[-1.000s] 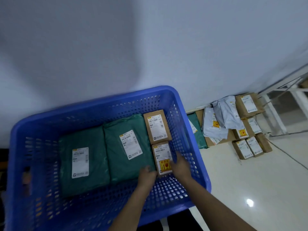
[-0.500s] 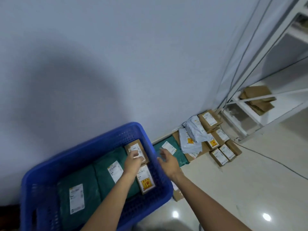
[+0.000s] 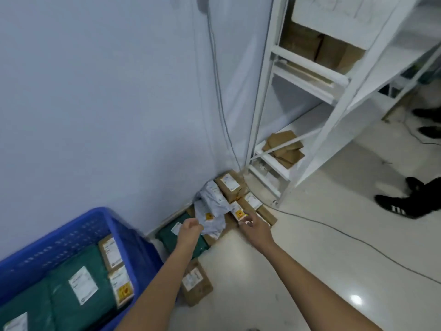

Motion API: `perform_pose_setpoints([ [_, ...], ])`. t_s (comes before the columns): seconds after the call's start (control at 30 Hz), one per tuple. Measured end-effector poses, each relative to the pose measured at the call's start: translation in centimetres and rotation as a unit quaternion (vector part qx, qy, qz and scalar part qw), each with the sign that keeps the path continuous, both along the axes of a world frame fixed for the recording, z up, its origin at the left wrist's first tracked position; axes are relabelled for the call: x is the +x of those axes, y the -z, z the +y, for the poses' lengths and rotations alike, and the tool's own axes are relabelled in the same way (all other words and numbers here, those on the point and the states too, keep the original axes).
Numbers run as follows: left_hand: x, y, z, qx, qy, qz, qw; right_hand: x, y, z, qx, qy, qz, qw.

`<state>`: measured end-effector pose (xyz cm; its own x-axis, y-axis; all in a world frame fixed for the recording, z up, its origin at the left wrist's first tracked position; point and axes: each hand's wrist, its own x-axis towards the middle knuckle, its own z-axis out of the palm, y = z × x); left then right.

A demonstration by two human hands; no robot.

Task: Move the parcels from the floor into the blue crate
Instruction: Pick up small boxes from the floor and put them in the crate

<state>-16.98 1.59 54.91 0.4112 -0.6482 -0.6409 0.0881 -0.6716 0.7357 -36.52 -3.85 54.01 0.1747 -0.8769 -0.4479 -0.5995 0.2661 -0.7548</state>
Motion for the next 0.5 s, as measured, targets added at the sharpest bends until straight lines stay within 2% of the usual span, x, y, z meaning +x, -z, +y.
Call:
perform_pose_setpoints([
  [0.2, -7.2, -0.3, -4.2, 0.011, 0.028, 0.002, 1.000, -9.7, 0.3, -4.1, 0.021, 0.013, 0.057, 0.998],
  [0.33, -8.4, 1.3, -6.2, 0.018, 0.043, -0.006, 0.999, -11.9, 2.1, -6.1, 0.056, 0.012, 0.067, 0.996],
  [0.5, -9.5, 5.1, -8.9, 0.057, 0.010, 0.018, 0.998, -13.5, 4.7, -9.6, 0.089, -0.029, 0.107, 0.990],
])
